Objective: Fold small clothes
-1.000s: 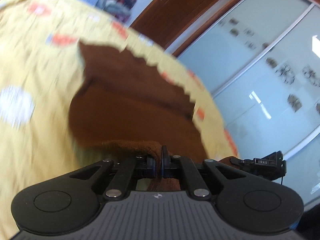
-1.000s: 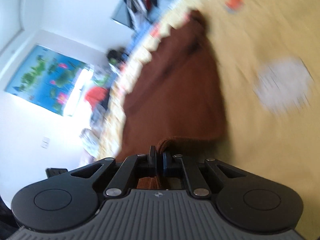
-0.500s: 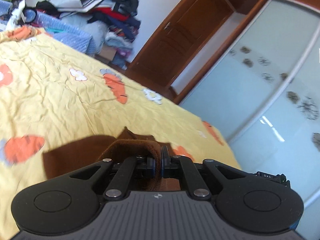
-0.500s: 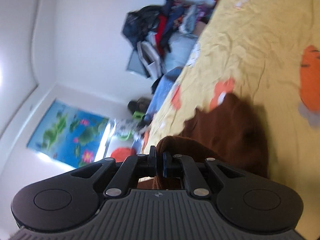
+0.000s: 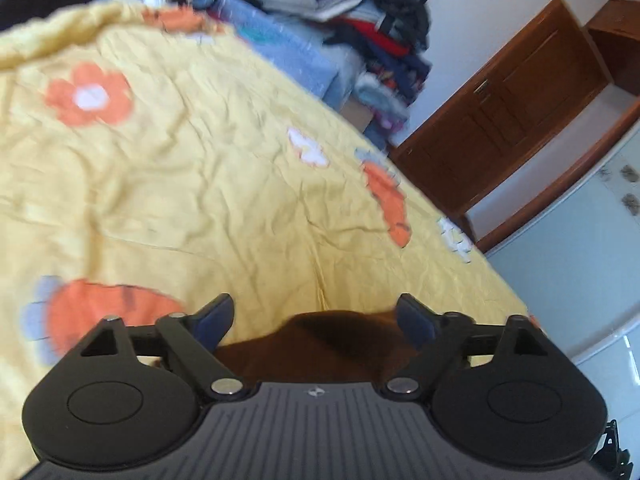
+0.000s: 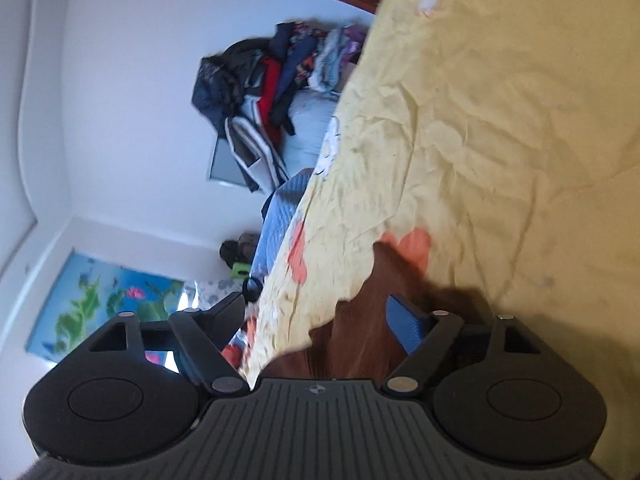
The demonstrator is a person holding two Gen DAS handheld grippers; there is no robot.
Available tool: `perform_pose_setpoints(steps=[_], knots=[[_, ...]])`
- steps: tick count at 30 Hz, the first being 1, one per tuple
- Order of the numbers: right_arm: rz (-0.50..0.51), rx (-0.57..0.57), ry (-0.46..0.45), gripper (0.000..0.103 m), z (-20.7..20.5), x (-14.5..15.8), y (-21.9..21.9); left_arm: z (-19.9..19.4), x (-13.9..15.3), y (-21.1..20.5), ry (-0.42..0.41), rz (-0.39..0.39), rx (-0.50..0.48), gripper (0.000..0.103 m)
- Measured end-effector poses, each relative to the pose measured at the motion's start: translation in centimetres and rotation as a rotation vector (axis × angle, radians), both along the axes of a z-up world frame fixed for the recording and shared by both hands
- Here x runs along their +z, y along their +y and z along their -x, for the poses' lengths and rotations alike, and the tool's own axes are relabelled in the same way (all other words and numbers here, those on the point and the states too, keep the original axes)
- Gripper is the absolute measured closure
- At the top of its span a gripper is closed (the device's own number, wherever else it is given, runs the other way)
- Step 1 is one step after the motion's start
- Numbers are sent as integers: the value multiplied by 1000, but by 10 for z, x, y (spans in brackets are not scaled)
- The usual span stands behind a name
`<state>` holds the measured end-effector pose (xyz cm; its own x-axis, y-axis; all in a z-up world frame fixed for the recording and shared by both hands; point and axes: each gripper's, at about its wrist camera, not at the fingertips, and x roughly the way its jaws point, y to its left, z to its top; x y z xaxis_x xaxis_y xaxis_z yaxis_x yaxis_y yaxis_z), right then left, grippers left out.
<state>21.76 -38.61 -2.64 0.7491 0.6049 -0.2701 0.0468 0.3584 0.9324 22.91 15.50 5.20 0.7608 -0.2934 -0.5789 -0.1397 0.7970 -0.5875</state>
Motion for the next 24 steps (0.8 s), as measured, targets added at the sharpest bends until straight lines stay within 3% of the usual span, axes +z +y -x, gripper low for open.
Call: perform_pose_setpoints(steps=[5,9,11,16,20,24], knots=[[171,29,-49,15,79,18,-9,87,-4,18,7,0,67,14],[376,1,-3,13,138,15,-7,146,-35,19,96,24,130,14],[360,8,41,13,154,4,-5,167,-41,14,53,20,153,13],[317,35,48,13,157,-1,11,167,-34,-2,37,4,117,13],[326,24,48,15,149,12,18,156,-16,-5,-33,-112,135,13],[442,49,-25,13,145,31,21,138,-16,-6,-35,-229,-4,13]])
